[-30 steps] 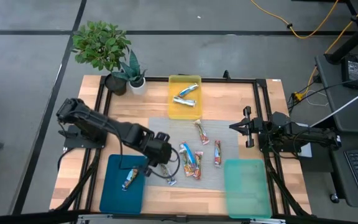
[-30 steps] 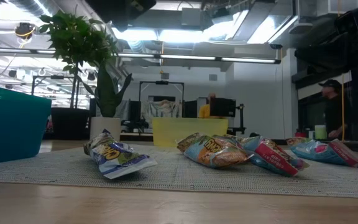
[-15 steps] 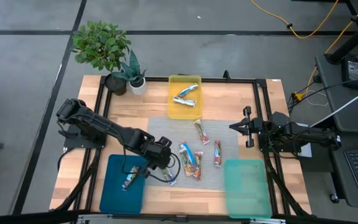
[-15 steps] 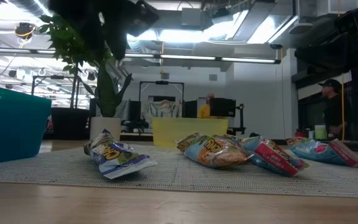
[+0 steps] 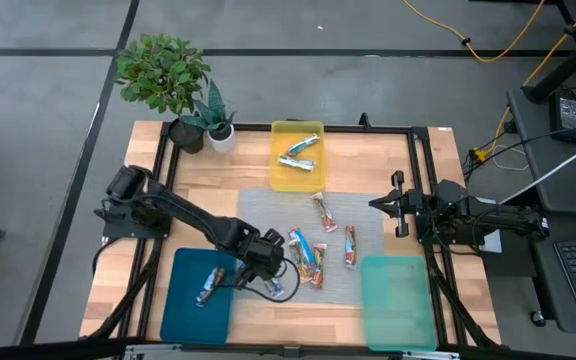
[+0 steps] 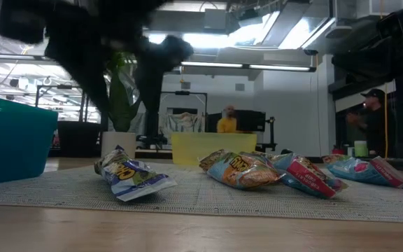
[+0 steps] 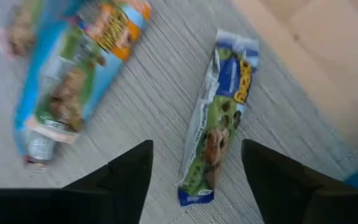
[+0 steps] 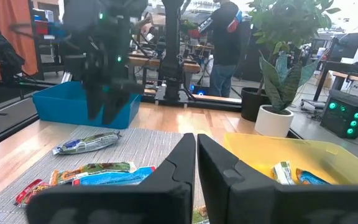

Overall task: Pick and place Granola Bars by type
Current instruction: Put the blue granola bar into the blue bin

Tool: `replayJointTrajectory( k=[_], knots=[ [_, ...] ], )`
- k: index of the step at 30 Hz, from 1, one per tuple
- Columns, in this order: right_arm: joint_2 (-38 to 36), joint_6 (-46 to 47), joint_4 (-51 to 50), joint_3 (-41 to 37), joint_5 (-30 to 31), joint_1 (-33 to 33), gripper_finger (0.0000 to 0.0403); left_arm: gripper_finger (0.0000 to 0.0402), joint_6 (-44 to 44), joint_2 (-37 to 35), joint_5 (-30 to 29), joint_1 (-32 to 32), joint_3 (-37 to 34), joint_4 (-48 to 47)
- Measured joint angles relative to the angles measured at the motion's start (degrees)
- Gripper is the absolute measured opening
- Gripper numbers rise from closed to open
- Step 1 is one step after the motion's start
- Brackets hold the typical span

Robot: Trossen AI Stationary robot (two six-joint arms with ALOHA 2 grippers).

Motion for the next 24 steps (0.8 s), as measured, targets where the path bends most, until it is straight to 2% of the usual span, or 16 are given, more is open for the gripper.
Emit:
replayJointTrajectory(
  k=[5, 12, 17, 24],
  knots=[
    [0.0, 0.0, 0.0, 0.0, 0.0, 0.0, 0.0022, 0.0257, -0.2, 3.1, 0.3, 1.0, 0.0, 0.6],
    [0.0, 0.0, 0.0, 0.0, 0.0, 0.0, 0.0022, 0.0256, -0.5, 5.3, 2.5, 2.3, 0.0, 2.0],
    [0.0, 0.0, 0.0, 0.0, 0.0, 0.0, 0.0022, 0.0257, -0.1, 7.1, 6.9, 2.3, 0.0, 1.0],
    [0.0, 0.0, 0.0, 0.0, 0.0, 0.0, 0.0022, 0.0255, -0.1, 7.8, 7.7, 2.7, -0.8, 2.3]
  ],
)
